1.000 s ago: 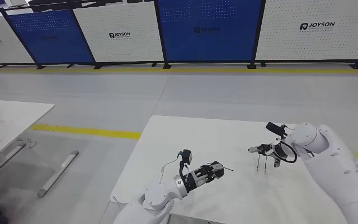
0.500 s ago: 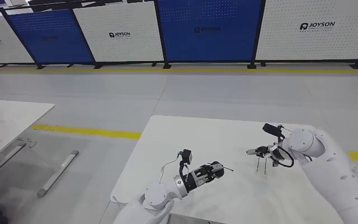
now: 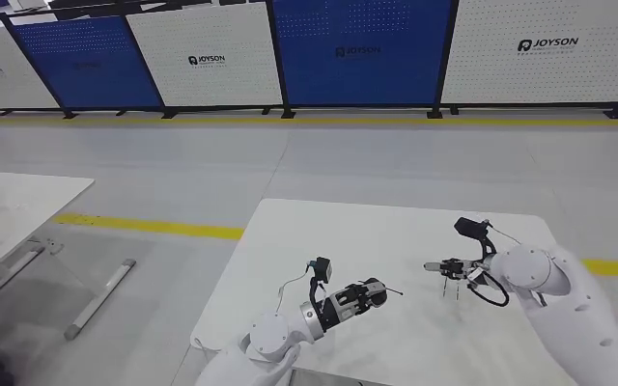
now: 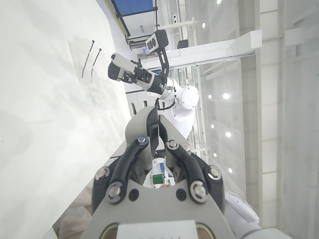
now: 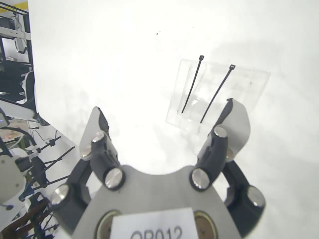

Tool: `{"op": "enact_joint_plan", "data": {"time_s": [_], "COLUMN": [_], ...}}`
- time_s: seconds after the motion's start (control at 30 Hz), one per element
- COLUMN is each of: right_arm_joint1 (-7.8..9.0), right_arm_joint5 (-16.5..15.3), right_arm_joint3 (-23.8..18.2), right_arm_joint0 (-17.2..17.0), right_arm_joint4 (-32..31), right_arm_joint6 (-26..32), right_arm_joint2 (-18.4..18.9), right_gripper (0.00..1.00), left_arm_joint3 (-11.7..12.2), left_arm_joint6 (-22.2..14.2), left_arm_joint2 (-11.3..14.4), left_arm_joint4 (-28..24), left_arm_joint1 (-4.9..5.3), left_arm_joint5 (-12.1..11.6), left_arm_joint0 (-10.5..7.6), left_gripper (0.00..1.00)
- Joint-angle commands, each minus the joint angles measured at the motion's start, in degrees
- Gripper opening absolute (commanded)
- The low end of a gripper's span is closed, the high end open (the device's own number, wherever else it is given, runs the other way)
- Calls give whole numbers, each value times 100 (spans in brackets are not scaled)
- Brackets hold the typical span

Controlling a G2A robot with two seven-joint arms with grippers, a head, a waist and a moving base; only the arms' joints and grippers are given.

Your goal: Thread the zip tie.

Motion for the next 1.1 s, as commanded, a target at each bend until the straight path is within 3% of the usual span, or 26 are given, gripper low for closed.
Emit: {"op": "enact_joint_plan", "data": {"time_s": [0.0,0.37,0.67,0.7,0.73,0.77,1.07], "right_arm_joint1": [-2,10,-10,-23,-37,-53,-256], "right_arm_joint5": [3,-35,263,270,250,241,251], "right_arm_joint3": [4,-84,62,110,167,238,926], "right_arm_joint0": [5,-29,348,393,440,493,913], "right_arm_joint4": [0,-121,-549,-567,-572,-570,-512], "right_arm_joint6": [1,-157,452,496,555,596,724], "right_arm_joint2": [-4,34,-81,-115,-155,-188,-558], "right_gripper": [100,100,100,91,55,49,44], "left_arm_joint3": [0,0,0,0,0,0,0], "left_arm_joint6": [0,0,0,0,0,0,0], "left_arm_joint2": [0,0,0,0,0,0,0], "left_arm_joint4": [0,0,0,0,0,0,0], "left_arm_joint1": [0,0,0,0,0,0,0], "left_arm_joint5": [0,0,0,0,0,0,0], "left_arm_joint0": [0,0,0,0,0,0,0], "left_gripper": [0,0,0,0,0,0,0]}}
